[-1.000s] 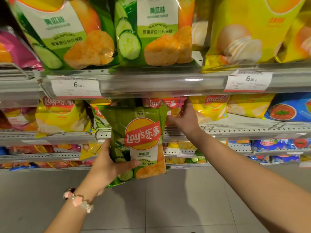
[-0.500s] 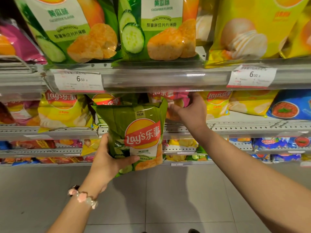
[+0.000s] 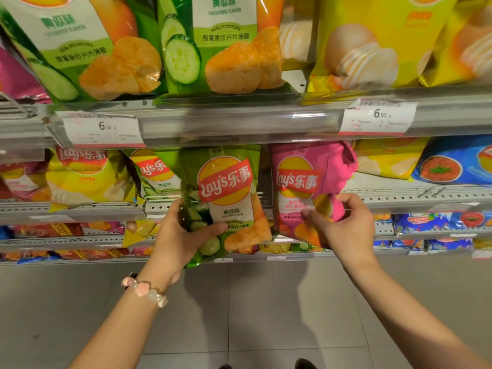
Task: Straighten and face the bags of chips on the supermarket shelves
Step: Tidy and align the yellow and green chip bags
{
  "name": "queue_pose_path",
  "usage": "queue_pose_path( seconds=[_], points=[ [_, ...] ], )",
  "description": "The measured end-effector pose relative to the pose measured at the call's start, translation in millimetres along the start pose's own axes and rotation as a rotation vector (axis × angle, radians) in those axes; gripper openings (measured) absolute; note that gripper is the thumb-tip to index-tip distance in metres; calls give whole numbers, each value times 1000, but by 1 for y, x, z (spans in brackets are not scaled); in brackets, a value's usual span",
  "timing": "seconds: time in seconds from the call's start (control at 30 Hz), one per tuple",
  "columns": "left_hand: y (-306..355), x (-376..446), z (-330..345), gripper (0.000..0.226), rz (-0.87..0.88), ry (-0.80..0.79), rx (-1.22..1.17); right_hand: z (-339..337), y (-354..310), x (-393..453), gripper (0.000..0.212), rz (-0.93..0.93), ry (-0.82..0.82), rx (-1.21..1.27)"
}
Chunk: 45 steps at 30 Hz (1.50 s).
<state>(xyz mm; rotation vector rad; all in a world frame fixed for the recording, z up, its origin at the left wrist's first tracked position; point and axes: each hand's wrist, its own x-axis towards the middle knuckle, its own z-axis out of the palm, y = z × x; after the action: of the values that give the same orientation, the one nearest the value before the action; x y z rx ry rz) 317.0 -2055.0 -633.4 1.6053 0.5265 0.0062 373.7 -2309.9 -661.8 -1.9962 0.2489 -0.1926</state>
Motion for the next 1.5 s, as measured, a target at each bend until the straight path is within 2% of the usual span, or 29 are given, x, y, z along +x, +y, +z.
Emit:
queue_pose_path(
  seconds=[0.2, 0.33, 0.47, 0.6, 0.67, 0.8, 0.93, 1.0, 1.2, 1.27, 1.33, 1.4, 1.5],
  points=[
    [9, 16, 33, 59, 104, 67, 26, -21, 22, -12, 40, -4, 7, 57],
    [9, 33, 45, 48, 207, 119, 10, -31, 27, -13, 39, -11, 40, 133],
    [7, 46, 56, 51, 279, 169, 3, -39, 29, -16, 40, -41, -13, 142],
    [16, 60, 63, 33, 298, 136, -71, -43, 33, -19, 40, -65, -55, 117],
    [25, 70, 65, 34, 325, 142, -78, -44, 35, -20, 39, -73, -76, 117],
    [30, 94, 70, 51, 282, 152, 50, -44, 35, -21, 38, -83, -109, 120],
    [12, 98, 73, 42, 254, 182, 246, -40, 32, -22, 39, -68, -146, 189],
    [4, 97, 70, 34, 277, 167, 234, -38, 28, -21, 42, -45, -185, 212],
    [2, 59, 70, 33, 400, 229, 68, -32, 13, -17, 47, -81, -245, 208],
    [5, 34, 67, 38, 412, 130, 83, -28, 5, -19, 48, -98, -283, 215],
    [12, 15, 59, 58, 291, -114, 87, -22, -3, -20, 47, -89, -350, 240],
    [15, 5, 48, 70, 185, -322, 34, -13, -16, -23, 46, -66, -429, 273],
    [19, 0, 23, 75, 156, -427, -21, 6, -37, -31, 46, -73, -508, 306]
  ],
)
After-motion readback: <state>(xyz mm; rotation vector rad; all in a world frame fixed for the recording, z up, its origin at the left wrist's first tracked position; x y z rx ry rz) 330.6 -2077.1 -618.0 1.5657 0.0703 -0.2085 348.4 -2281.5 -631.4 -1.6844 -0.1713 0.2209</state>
